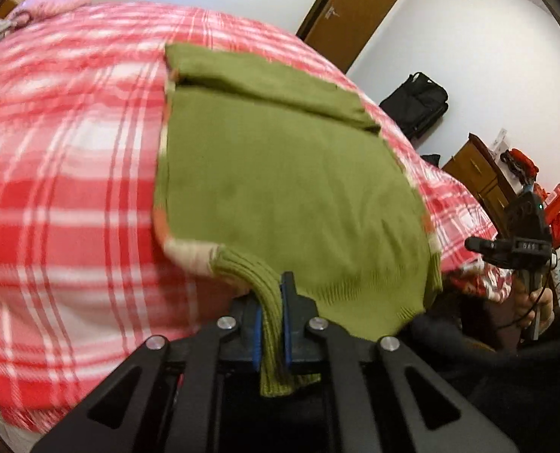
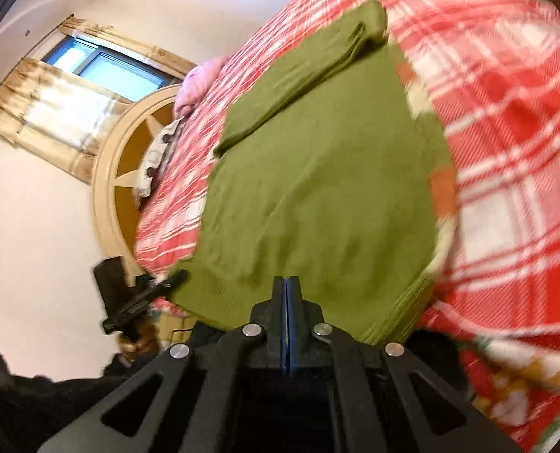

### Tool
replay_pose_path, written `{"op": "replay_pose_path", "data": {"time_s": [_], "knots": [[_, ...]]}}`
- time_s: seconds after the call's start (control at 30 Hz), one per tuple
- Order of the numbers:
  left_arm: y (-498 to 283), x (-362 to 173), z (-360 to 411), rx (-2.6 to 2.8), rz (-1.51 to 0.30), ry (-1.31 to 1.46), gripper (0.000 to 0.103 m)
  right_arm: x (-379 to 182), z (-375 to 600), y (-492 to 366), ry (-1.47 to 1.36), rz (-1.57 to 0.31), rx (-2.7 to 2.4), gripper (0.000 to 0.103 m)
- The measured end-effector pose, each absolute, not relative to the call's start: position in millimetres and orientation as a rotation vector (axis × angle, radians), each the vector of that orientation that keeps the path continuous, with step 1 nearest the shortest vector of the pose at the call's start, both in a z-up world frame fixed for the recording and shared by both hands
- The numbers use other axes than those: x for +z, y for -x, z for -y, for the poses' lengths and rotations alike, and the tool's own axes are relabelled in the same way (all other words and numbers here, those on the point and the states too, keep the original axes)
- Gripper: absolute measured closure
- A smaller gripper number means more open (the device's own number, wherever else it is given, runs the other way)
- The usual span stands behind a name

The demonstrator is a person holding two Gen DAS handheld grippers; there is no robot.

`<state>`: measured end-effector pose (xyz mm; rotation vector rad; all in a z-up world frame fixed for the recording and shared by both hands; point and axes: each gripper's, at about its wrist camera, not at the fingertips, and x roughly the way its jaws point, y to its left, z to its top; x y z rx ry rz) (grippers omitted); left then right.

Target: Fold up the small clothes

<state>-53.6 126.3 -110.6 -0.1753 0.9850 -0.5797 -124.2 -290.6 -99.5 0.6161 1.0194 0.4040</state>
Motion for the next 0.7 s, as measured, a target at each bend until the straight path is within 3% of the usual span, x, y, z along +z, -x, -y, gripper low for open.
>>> {"op": "replay_pose_path", "data": {"time_s": [0.27,0.33,0.37,0.4,0.43,0.47,0.7], "knots": [[58,-102,-110,-0.616,-0.937,0.111,0.095,-128,301,144,-0.722,-1.155,0.277,0.102],[59,-105,-113,-0.621,-0.941,0.140,0.095,-139,303,144,-0.745,-1.194,0.258,0.097],[60,-106,-117,-0.619,-0.942,0.158,0.095,-145,301,143,-0.749,-1.211,0.253,0.075],[58,-107,-117,-0.615,-0.944,0.168,0.095,-149,299,142,-0.759,-1.215,0.254,0.034],[58,-107,-118,-0.610,-0.947,0.177,0.095,-150,298,142,-0.779,-1.199,0.261,0.020],[57,-108,-120,-0.604,-0.951,0.185,0.095,-151,297,142,-0.795,-1.187,0.266,0.015],[57,-113,-120,-0.591,-0.956,0.189,0.095,-157,290,138,-0.732,-1.235,0.173,0.015]]}}
